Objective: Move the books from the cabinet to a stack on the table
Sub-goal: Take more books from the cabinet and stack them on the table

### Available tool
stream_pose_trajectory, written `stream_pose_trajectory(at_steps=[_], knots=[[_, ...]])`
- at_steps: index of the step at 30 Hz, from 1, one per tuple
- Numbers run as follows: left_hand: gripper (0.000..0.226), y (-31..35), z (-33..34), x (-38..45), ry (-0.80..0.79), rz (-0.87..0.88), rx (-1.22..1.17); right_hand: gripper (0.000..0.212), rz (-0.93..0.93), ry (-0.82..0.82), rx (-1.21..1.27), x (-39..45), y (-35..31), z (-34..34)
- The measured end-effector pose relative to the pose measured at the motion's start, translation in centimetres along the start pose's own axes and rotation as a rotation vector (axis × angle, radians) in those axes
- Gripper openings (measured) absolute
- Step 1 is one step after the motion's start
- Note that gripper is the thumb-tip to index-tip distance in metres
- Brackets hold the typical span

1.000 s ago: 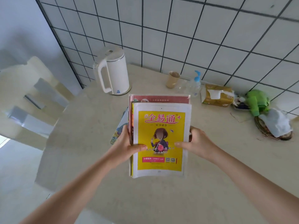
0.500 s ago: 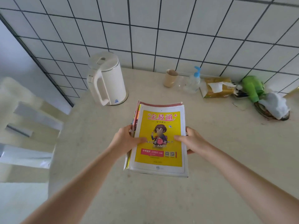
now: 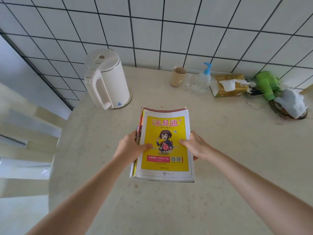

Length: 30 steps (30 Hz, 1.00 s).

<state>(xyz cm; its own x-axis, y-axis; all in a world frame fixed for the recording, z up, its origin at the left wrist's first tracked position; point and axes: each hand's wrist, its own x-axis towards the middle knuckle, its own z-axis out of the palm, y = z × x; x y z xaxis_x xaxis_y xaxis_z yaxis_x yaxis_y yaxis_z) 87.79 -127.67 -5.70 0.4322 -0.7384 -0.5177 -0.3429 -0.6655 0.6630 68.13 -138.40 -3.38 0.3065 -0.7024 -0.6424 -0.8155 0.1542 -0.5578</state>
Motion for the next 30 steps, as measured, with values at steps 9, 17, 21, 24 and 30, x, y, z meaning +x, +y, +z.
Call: stream_pose_trajectory(at_steps=[9, 17, 21, 24, 30], knots=[[0.052, 0.1, 0.9, -0.1, 0.151, 0.094, 0.325, 0.020, -0.043, 0.033, -0.056, 0.6, 0.5, -0.1], [0.058, 0.3, 0.2, -0.6, 0.125, 0.067, 0.350, 0.026, -0.159, 0.143, -0.099, -0.4, 1.3, 0.0], [0.058, -0.2, 0.3, -1.4, 0.122, 0.053, 0.263, 0.032, -0.216, 0.231, -0.132, -1.9, 2.3, -0.3], [0.054, -0.9, 0.6, -3.1, 0.170, 0.079, 0.231, 0.037, -0.284, 0.250, -0.177, -3.7, 3.8, -0.7], [0.039, -0.2, 3.5, -8.3, 0.380, 0.451, 0.202, 0.033, -0.333, 0.316, -0.152, -7.7, 7.5, -1.1]])
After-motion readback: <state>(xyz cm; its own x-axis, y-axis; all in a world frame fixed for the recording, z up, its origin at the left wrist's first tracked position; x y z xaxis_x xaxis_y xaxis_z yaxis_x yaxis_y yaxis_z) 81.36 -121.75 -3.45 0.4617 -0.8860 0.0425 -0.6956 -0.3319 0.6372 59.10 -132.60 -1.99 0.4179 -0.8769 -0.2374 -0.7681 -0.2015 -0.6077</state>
